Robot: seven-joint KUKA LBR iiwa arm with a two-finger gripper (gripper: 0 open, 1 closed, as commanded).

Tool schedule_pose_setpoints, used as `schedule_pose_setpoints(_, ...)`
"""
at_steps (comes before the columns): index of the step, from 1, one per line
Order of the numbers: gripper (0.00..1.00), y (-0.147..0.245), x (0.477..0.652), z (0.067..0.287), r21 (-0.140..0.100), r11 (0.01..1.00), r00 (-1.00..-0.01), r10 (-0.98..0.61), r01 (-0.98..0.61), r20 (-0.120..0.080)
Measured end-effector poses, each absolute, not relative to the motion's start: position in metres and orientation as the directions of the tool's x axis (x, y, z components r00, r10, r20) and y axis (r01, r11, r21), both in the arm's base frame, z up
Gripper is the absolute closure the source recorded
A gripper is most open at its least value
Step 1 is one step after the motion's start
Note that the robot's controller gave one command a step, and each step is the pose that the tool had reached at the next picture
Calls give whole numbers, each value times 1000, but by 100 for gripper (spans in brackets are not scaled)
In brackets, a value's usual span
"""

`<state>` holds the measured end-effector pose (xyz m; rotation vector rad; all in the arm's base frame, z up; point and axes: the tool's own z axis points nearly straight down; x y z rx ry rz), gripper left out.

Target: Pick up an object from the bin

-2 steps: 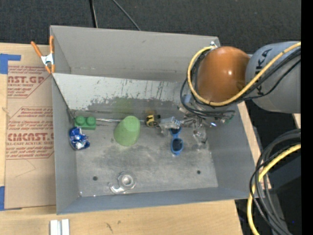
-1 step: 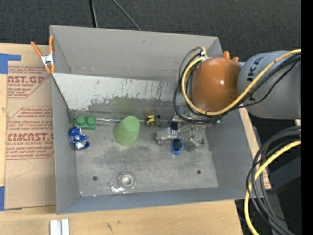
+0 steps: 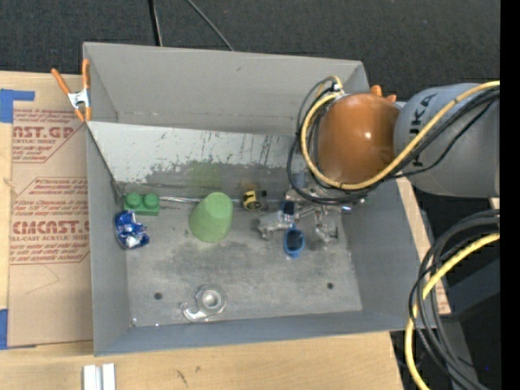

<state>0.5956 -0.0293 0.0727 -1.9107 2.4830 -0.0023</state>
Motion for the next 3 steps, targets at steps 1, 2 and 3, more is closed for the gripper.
schedule_pose_setpoints(1,100,-29,595,73,-6,256,-256,-967,-967,-6)
schedule_pose_setpoints(2,100,-28,596,85,-2,259,-259,-966,-966,-3)
schedule_pose_setpoints(3,100,-27,598,163,-9,260,-260,-965,-965,-4)
